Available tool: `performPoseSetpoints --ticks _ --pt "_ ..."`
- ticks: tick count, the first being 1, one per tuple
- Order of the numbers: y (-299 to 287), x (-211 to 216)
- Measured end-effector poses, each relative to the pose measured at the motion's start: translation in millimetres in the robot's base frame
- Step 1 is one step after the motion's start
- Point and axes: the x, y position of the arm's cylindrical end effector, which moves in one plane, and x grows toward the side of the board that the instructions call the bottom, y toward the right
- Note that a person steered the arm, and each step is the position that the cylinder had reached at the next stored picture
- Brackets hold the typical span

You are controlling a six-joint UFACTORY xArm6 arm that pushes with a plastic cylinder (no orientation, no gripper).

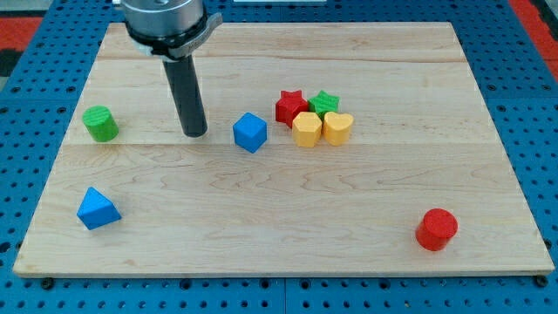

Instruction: Push the blue cube into the group of blocks

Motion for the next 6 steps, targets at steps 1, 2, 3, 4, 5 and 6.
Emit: performPoseSetpoints --ticks 1,2,3,4,5,6 --pt "24 11" --pt "50 11" --pt "75 11" --pt "99 12" --pt "68 59" --pt "16 121"
